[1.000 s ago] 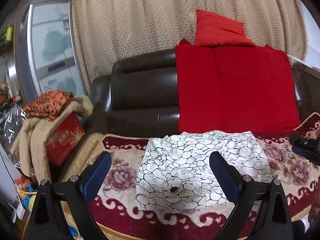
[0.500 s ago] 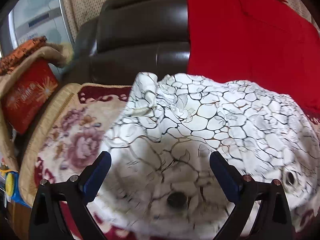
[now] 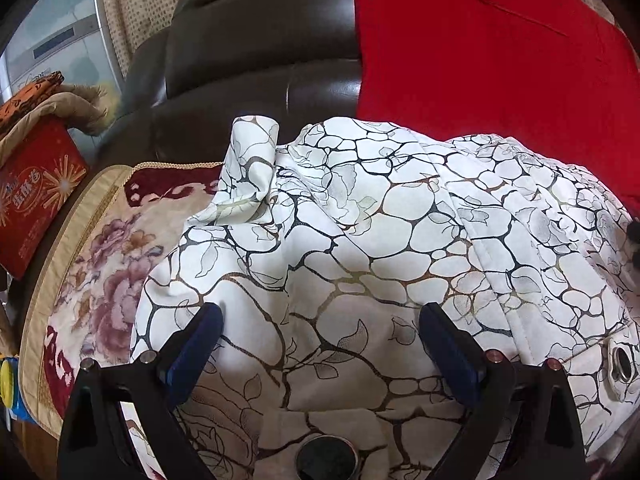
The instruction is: Fold large clothes
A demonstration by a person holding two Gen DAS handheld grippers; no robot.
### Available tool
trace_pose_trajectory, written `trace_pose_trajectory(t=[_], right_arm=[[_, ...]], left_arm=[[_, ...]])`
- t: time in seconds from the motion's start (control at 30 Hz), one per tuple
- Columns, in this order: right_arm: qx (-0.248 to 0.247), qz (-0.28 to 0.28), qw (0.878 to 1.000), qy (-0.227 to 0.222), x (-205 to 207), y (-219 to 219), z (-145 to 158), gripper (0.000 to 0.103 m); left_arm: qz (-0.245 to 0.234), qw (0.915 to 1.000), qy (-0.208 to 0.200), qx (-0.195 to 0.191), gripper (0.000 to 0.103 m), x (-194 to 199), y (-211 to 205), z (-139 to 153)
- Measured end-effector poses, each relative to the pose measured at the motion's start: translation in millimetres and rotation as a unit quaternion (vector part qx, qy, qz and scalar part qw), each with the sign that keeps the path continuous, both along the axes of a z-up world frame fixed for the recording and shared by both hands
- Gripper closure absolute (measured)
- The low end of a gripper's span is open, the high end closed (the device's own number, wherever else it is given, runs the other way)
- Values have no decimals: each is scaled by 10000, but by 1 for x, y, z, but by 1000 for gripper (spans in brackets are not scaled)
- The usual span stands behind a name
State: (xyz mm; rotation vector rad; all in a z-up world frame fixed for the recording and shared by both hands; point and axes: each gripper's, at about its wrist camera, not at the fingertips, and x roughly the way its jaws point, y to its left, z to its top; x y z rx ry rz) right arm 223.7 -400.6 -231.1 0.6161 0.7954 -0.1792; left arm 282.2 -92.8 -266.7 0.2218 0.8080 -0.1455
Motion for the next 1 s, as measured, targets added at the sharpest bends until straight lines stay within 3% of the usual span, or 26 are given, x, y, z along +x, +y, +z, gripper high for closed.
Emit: trace_pose_trajectory(t=[0.1,0.2,0.33,0.43,0.63,0.77,0.87,1.0], right_arm=[[25,306,9988,-378,8,11,11,35],[122,663,9972,-308,28,29,9,35],[304,987,9945,179,56,52,-13,35],[156,983,9930,638,71,61,-32,35],[102,846,9955,412,62,63,-12,35],[-456,494,9976,156,35,47,14,35],[-609,61,9979,205,12,21,25,35],[-419,-373,9977,382,-13,-13,20,35]], left_arm=[[-33,10000,-21,20,4,-1,0,-1],[-43,10000,-2,-20,4,-1,0,-1],[-105,9999,-4,-40,4,-1,4,-2],[-159,9998,38,-70,4,-1,8,-6],[-222,9997,-25,-79,4,-6,16,1],[-164,9995,-270,-1,4,-16,34,13],[-2,9991,-413,66,4,-18,53,19],[328,9990,-13,290,4,-4,74,1]])
